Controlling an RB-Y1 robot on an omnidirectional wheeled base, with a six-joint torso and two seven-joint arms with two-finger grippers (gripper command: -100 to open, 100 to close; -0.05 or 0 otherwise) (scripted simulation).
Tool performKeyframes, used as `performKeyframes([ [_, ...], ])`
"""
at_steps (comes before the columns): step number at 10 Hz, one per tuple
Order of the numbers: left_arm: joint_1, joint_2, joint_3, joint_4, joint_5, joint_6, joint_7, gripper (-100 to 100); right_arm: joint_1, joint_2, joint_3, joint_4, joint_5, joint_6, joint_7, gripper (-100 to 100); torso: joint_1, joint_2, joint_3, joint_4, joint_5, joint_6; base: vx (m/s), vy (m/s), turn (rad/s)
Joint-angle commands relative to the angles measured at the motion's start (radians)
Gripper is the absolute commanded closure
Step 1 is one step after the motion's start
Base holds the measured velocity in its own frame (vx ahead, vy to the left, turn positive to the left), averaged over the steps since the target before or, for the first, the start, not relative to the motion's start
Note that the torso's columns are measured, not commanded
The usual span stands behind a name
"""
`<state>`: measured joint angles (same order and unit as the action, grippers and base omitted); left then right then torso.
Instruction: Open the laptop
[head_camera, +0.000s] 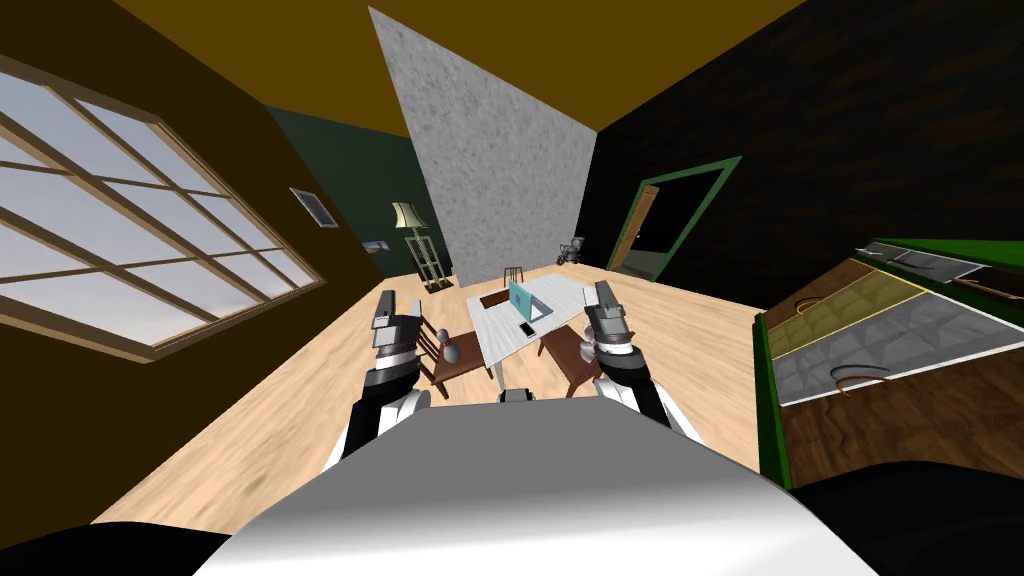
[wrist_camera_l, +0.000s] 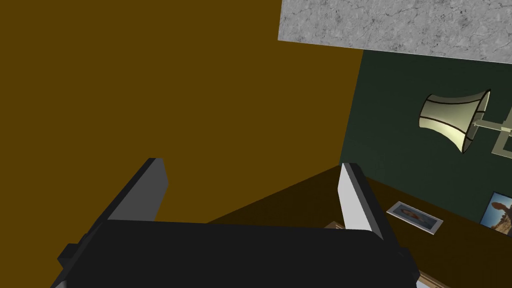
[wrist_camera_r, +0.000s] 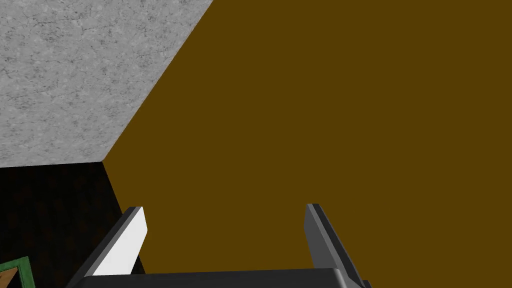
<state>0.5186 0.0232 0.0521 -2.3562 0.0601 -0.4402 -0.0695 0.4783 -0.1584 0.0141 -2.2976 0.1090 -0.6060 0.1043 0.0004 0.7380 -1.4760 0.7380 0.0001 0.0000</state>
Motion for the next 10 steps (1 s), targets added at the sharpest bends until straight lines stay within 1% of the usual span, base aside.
performKeyframes([
  [1,0.0,0.0,0.0,0.0,0.0,0.0,0.0,0,-0.034,-0.05,-0.002,0.056,0.06,0.024,0.053,-100,0.0,0.0,0.0,0.0,0.0,0.0,0.008,0.034,0.09],
  [5,0.0,0.0,0.0,0.0,0.0,0.0,0.0,0,-0.088,-0.105,-0.007,0.153,0.169,0.061,0.147,-100,0.0,0.0,0.0,0.0,0.0,0.0,0.008,0.036,0.085],
  [8,0.0,0.0,0.0,0.0,0.0,0.0,0.0,0,-0.134,-0.138,-0.012,0.233,0.259,0.092,0.225,-100,0.0,0.0,0.0,0.0,0.0,0.0,0.009,0.039,0.093],
  [10,0.0,0.0,0.0,0.0,0.0,0.0,0.0,0,-0.167,-0.158,-0.015,0.296,0.319,0.114,0.281,-100,0.0,0.0,0.0,0.0,0.0,0.0,0.012,0.044,0.105],
])
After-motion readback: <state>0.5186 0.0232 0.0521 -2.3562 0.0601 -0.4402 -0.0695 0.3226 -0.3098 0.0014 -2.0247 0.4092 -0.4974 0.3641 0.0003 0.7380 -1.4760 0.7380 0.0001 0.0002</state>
